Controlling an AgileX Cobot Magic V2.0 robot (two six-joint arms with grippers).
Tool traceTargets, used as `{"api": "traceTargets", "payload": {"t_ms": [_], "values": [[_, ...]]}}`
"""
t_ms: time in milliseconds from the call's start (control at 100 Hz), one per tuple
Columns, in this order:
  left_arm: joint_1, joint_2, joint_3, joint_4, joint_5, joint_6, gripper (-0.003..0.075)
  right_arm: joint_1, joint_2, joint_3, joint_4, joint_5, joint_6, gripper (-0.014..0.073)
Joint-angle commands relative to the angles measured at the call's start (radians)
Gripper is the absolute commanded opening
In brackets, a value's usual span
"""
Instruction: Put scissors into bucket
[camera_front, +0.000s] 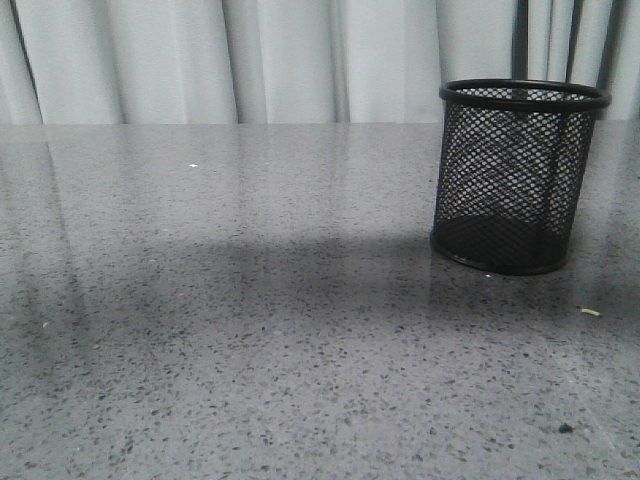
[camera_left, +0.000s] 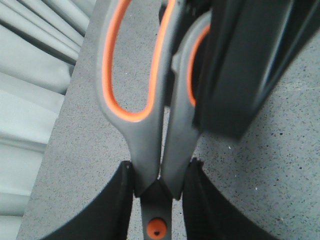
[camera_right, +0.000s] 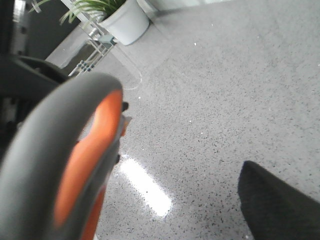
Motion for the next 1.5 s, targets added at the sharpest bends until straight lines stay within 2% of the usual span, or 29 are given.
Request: {"api": "traceTargets", "payload": {"t_ms": [0,40,110,180,260,280,390,440,490,590,650,680,750,820,889,939,959,969,979,1039,1239,1409,1489], "values": [[-0.008,-0.021,-0.025,-0.053,-0.07,-0.005,0.0036,0.014,0.026,-0.07,0.042,-0.035,-0.014,0.0559],[-0.008,-0.021,-0.025,-0.053,-0.07,-0.005,0.0036,0.014,0.043,-0.093,0.044,-0.021,-0.014,0.0528],[-0.008,-0.024,-0.025,-0.053,-0.07,-0.005,0.0036,0.014,0.059,-0.128,0.044,-0.004,-0.014,0.0406],[-0.008,-0.033,-0.025,-0.053,-0.07,-0.005,0.0036,0.014,0.059,-0.151,0.044,0.006,-0.014,0.0221],[-0.008,-0.046,-0.025,-0.053,-0.074,-0.005,0.0036,0.014,0.059,-0.156,0.044,0.008,-0.014,-0.0041],[-0.008,-0.048,-0.025,-0.053,-0.076,-0.005,0.0036,0.014,0.059,-0.156,0.044,0.008,-0.014,-0.0071],[-0.008,-0.068,-0.025,-0.053,-0.074,-0.005,0.0043,0.014,0.059,-0.156,0.034,0.013,-0.014,-0.0066],[-0.008,-0.078,-0.025,-0.053,-0.068,-0.005,0.0089,0.014,0.059,-0.156,0.034,0.014,-0.014,-0.0066],[-0.008,-0.087,-0.025,-0.053,-0.062,-0.005,0.0185,0.014,0.059,-0.156,0.034,0.014,-0.014,-0.0066],[-0.008,-0.116,-0.025,-0.055,-0.06,-0.006,0.0472,0.005,0.059,-0.156,0.034,0.014,-0.014,-0.0066],[-0.008,-0.144,-0.025,-0.058,-0.056,-0.029,0.0566,-0.013,0.059,-0.156,0.034,0.022,-0.014,-0.0066],[-0.008,-0.155,-0.025,-0.058,-0.056,-0.033,0.0575,-0.021,0.059,-0.156,0.036,0.026,-0.014,-0.0066],[-0.008,-0.2,-0.025,-0.058,-0.056,-0.064,0.0542,-0.044,0.057,-0.156,0.036,0.041,-0.014,-0.0066],[-0.008,-0.252,-0.025,-0.058,-0.056,-0.115,0.0454,-0.077,0.046,-0.167,0.029,0.075,-0.014,-0.0065],[-0.006,-0.31,-0.025,-0.053,-0.054,-0.174,0.0318,-0.119,0.034,-0.198,0.001,0.152,-0.014,-0.0065],[-0.006,-0.352,-0.025,-0.05,-0.054,-0.207,0.0186,-0.151,0.027,-0.229,-0.033,0.218,-0.011,-0.0063],[-0.006,-0.369,-0.025,-0.048,-0.054,-0.214,0.0153,-0.165,0.025,-0.244,-0.054,0.246,0.001,-0.0063],[-0.006,-0.381,-0.025,-0.046,-0.054,-0.216,0.0105,-0.17,0.022,-0.249,-0.063,0.263,0.015,-0.0063],[-0.006,-0.386,-0.025,-0.046,-0.054,-0.216,0.0105,-0.179,0.02,-0.26,-0.072,0.272,0.024,-0.0063],[-0.006,-0.436,-0.025,-0.039,-0.049,-0.232,-0.0018,-0.216,0.015,-0.309,-0.192,0.351,0.111,-0.0063],[-0.006,-0.554,-0.025,0.116,-0.006,-0.493,-0.002,-0.267,0.013,-0.534,-0.753,0.618,0.406,-0.0062],[-0.006,-0.607,-0.019,0.171,0.087,-0.531,-0.002,-0.267,0.013,-0.688,-1.015,0.869,0.531,-0.0062],[-0.006,-0.623,-0.013,0.171,0.099,-0.531,-0.002,-0.267,0.001,-0.694,-1.113,0.874,0.575,-0.0062]]}}
